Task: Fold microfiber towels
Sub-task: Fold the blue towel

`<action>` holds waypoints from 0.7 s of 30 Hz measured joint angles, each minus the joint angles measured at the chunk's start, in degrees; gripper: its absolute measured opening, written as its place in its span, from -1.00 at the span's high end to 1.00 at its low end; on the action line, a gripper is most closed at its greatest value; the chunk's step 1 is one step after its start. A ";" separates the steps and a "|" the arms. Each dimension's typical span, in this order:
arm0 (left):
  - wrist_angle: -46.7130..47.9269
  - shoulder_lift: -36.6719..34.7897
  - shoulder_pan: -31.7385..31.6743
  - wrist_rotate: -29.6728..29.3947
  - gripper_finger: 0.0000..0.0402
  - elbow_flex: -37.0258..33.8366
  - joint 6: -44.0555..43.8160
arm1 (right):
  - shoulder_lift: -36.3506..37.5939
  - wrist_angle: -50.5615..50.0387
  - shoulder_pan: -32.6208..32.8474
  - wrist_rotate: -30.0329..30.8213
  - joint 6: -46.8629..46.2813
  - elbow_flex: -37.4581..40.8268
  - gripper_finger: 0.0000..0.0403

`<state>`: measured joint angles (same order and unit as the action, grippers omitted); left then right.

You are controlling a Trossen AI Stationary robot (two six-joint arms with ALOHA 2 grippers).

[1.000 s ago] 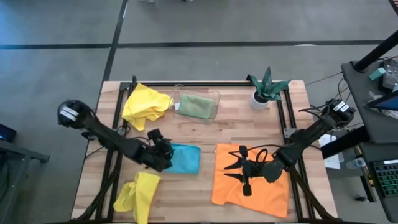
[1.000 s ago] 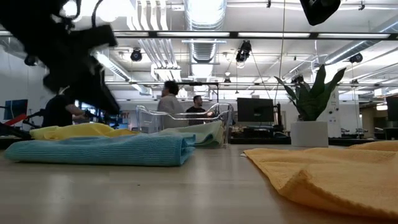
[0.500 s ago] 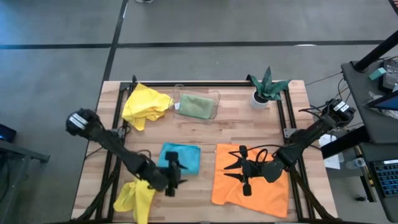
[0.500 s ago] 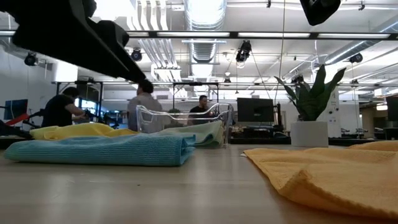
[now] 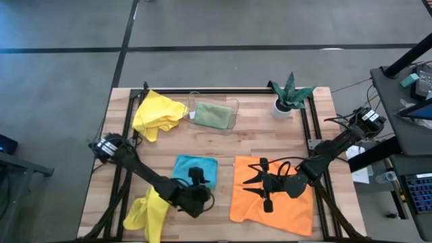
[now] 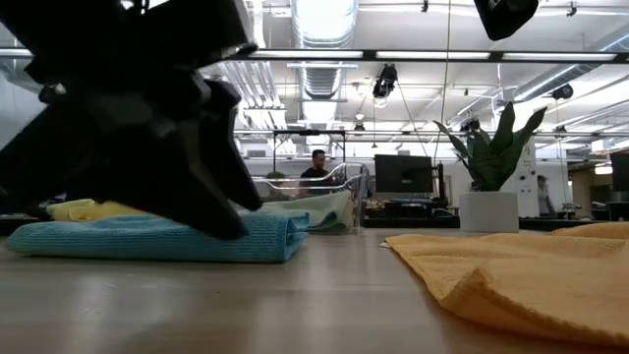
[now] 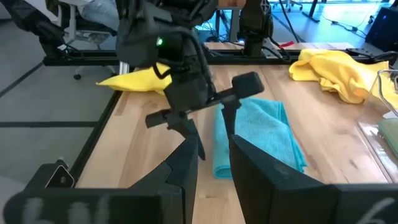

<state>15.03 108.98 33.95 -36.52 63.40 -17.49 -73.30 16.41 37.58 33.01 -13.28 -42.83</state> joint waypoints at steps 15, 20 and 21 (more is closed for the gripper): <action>0.45 4.78 -0.54 -4.77 -0.05 -0.06 -0.24 | 0.00 0.08 0.00 0.02 -0.22 0.85 0.57; 0.54 4.84 -1.28 -4.85 0.19 -0.50 0.78 | 0.00 0.17 0.00 0.02 -0.33 1.00 0.57; 0.42 4.84 -1.44 -4.85 0.26 -0.76 0.83 | 0.00 0.17 0.00 0.02 -0.31 1.01 0.57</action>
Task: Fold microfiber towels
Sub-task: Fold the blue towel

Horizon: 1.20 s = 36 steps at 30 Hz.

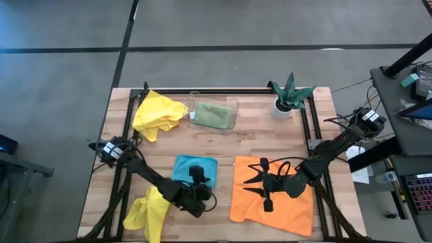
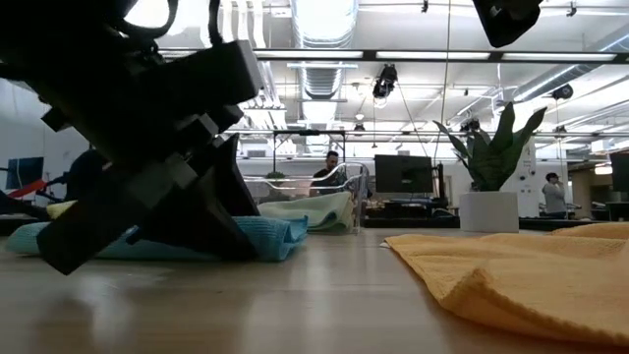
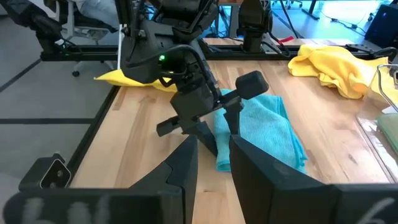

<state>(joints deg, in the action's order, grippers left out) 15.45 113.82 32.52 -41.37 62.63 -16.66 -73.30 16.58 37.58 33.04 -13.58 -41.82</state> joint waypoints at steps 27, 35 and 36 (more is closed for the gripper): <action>-20.01 -7.66 0.82 18.99 1.00 -0.97 14.24 | -9.40 0.70 1.16 -3.47 3.12 -0.39 0.30; -22.91 -7.83 2.64 22.48 1.00 -4.36 13.89 | -24.89 5.27 1.16 -2.38 5.43 -6.96 -0.05; -23.43 -7.92 2.92 22.51 1.00 -4.94 13.65 | -26.64 5.34 1.16 -2.40 6.35 -8.42 -0.08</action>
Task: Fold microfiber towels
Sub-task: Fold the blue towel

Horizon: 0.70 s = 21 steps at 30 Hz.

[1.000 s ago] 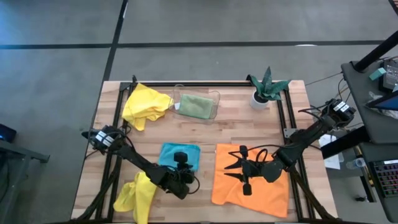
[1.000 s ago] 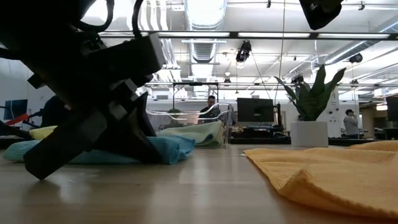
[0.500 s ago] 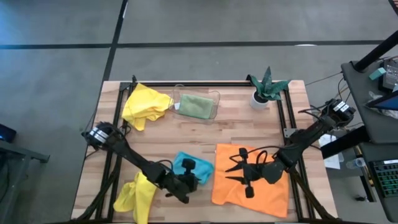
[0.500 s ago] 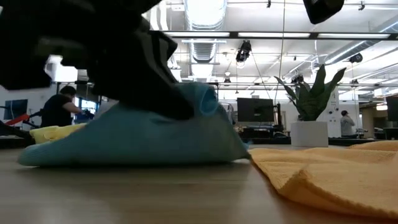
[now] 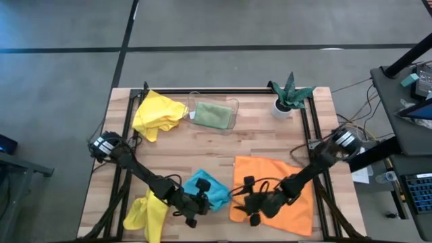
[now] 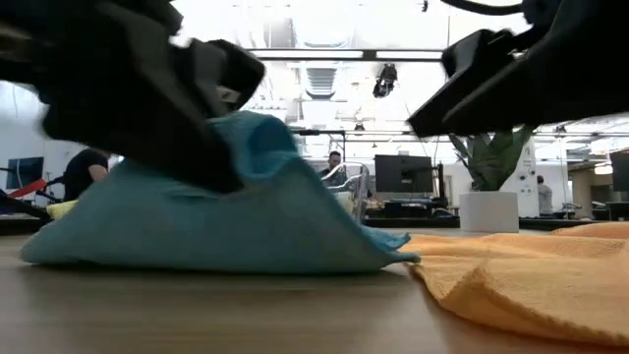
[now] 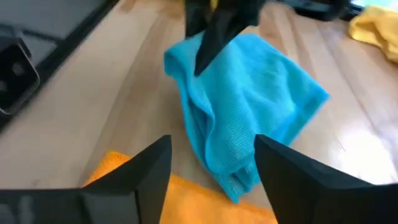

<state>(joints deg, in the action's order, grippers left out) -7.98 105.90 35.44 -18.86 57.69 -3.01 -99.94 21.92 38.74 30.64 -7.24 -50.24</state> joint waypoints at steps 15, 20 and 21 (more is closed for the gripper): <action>-5.54 -4.31 2.19 -0.65 1.00 -4.45 -2.00 | -19.47 -13.77 -0.02 10.49 11.91 -22.10 -0.41; -6.33 -4.78 2.41 -0.65 1.00 -4.48 -1.31 | -21.16 -23.34 0.05 13.67 7.12 -26.52 -0.32; -6.38 -4.78 2.49 -0.63 1.00 -4.48 -1.23 | -21.21 -24.42 0.08 14.00 6.58 -26.94 -0.29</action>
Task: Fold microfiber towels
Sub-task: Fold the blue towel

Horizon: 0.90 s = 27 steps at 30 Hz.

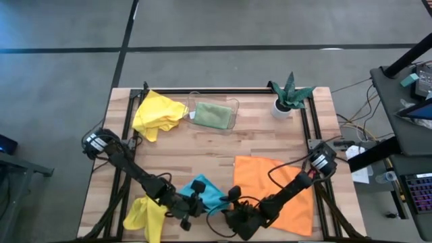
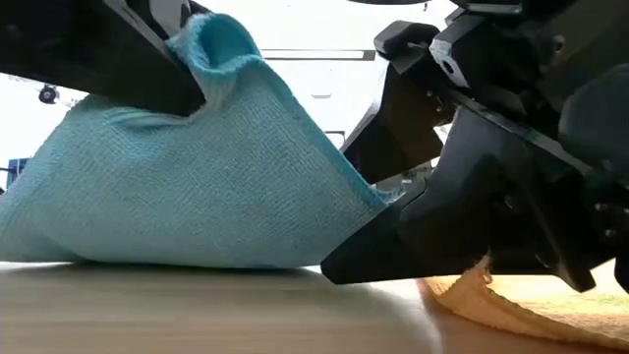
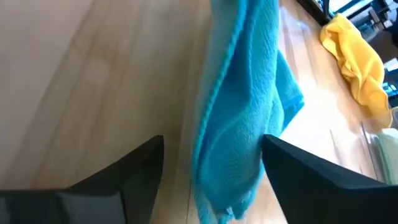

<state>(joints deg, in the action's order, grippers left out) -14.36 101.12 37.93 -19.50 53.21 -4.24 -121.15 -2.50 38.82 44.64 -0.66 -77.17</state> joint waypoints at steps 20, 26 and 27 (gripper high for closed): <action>0.42 -0.03 0.26 0.86 1.00 -0.44 2.42 | 3.08 -3.42 -0.75 -2.39 4.41 -0.19 0.94; 3.07 -2.05 -1.72 1.02 1.00 -0.44 7.90 | 7.59 -7.37 -2.67 -2.42 4.57 -0.23 0.95; 3.97 -2.53 -2.41 0.93 1.00 -0.44 9.23 | 8.43 -8.63 -3.14 -2.41 4.58 -0.23 0.95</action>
<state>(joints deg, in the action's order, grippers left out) -10.39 98.59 35.52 -18.56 52.77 4.99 -112.71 -11.13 35.69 42.23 3.92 -77.41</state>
